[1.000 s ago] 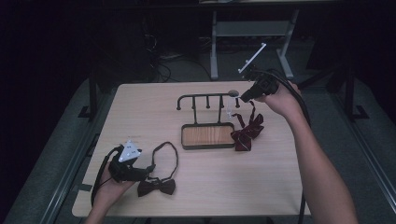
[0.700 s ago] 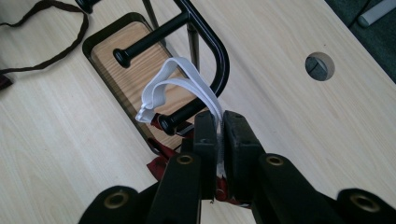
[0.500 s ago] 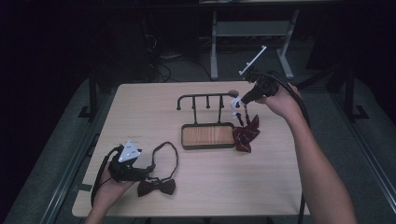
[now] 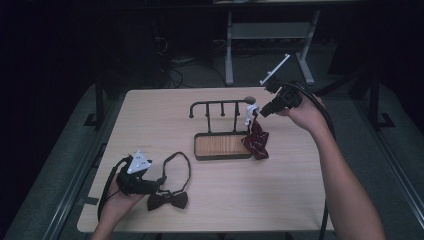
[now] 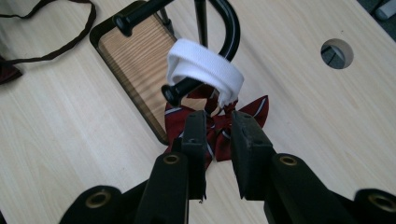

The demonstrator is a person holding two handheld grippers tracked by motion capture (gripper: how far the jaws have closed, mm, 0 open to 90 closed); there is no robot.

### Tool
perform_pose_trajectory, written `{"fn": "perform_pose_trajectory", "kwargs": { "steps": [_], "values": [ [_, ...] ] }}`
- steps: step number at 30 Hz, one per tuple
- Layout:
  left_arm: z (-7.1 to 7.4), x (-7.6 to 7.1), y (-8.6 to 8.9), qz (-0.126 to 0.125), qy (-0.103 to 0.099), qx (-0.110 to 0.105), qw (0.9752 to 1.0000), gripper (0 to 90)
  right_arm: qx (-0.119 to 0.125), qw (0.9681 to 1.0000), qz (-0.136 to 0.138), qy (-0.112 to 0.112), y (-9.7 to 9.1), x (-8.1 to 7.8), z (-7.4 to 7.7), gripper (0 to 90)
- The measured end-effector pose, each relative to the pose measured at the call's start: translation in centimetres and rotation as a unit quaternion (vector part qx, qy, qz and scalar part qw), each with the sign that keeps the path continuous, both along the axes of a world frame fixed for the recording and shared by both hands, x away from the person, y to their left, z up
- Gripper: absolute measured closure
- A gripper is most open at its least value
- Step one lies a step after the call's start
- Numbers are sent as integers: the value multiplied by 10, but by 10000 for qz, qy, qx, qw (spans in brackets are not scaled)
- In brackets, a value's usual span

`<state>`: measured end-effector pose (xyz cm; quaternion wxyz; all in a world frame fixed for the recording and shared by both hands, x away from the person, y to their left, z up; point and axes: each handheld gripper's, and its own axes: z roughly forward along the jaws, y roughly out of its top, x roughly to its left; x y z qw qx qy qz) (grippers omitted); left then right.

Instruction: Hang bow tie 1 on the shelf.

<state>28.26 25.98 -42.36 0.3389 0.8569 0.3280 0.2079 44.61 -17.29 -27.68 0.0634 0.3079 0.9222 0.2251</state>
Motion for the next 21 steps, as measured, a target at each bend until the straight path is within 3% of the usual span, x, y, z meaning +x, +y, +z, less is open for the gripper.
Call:
{"fn": "perform_pose_trajectory", "kwargs": {
  "steps": [21],
  "values": [
    [-1, 0, -1, -15, 26, 32, 10000, 231, 133, 9996, 125, 229, -16, -11, -21, 708]
  ]
}}
